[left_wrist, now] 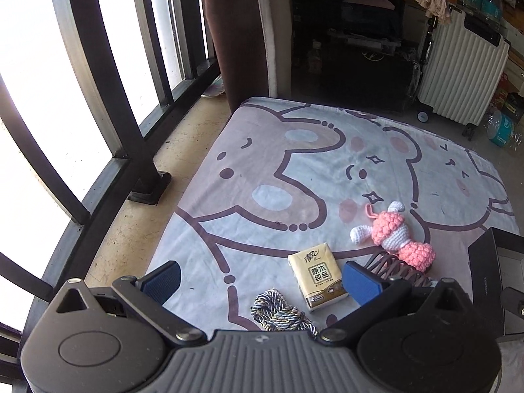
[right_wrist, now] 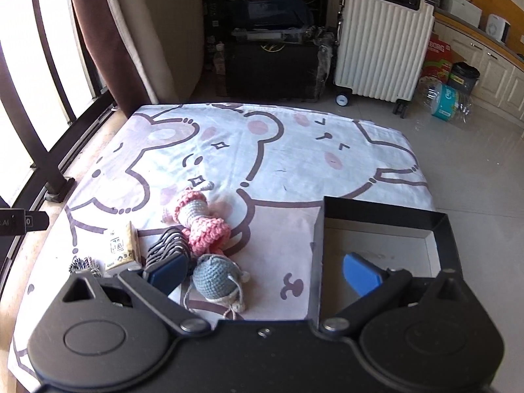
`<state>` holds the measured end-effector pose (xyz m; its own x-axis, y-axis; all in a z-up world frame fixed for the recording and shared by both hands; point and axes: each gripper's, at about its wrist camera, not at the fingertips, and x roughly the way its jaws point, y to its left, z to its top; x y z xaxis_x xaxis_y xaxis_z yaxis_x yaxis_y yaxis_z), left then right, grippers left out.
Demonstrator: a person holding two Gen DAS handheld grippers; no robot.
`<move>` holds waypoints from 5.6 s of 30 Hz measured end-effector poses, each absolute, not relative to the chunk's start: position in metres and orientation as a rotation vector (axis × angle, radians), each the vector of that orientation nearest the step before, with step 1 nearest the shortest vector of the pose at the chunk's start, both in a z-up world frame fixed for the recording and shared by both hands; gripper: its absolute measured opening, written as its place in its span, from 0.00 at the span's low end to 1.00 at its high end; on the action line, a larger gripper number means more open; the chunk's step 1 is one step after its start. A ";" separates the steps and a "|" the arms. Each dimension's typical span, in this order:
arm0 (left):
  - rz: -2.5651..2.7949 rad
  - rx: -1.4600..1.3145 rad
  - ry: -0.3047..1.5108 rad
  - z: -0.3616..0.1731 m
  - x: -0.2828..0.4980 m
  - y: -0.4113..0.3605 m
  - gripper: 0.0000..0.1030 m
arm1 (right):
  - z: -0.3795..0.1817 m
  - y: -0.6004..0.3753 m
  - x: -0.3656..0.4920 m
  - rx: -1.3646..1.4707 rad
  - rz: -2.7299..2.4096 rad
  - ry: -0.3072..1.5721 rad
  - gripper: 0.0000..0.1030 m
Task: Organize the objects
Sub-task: 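Close the right tool on the white lace cloth while the left tool nears the rope, then lower the left tool onto the braided blue-gold rope and close on it, then lift the rope with the left tool while the right tool lifts the lace cloth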
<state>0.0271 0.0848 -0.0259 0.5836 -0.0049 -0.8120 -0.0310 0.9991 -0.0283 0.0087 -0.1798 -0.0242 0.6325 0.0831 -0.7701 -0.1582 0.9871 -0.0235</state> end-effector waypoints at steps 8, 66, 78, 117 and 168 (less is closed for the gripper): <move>0.028 -0.040 0.998 -0.047 0.037 0.095 1.00 | -0.038 -0.155 0.011 -0.136 0.247 0.914 1.00; 0.066 -0.296 1.399 -0.157 0.069 0.091 0.96 | -0.131 -0.077 0.004 -0.441 0.690 1.245 0.36; 0.003 -0.065 1.388 -0.147 0.058 0.094 0.79 | -0.129 -0.074 0.004 -0.443 0.664 1.265 0.36; -0.115 0.032 1.397 -0.145 0.047 0.091 0.63 | -0.127 -0.109 0.028 -0.205 0.466 1.355 0.37; -0.096 -0.118 1.261 -0.103 0.047 0.091 0.45 | -0.135 -0.110 0.019 -0.283 0.509 1.382 0.37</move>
<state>0.0472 0.0911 -0.1032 0.3020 -0.1375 -0.9433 0.0072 0.9899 -0.1419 0.0187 -0.1099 -0.1352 0.1041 0.1768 -0.9787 -0.4997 0.8601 0.1023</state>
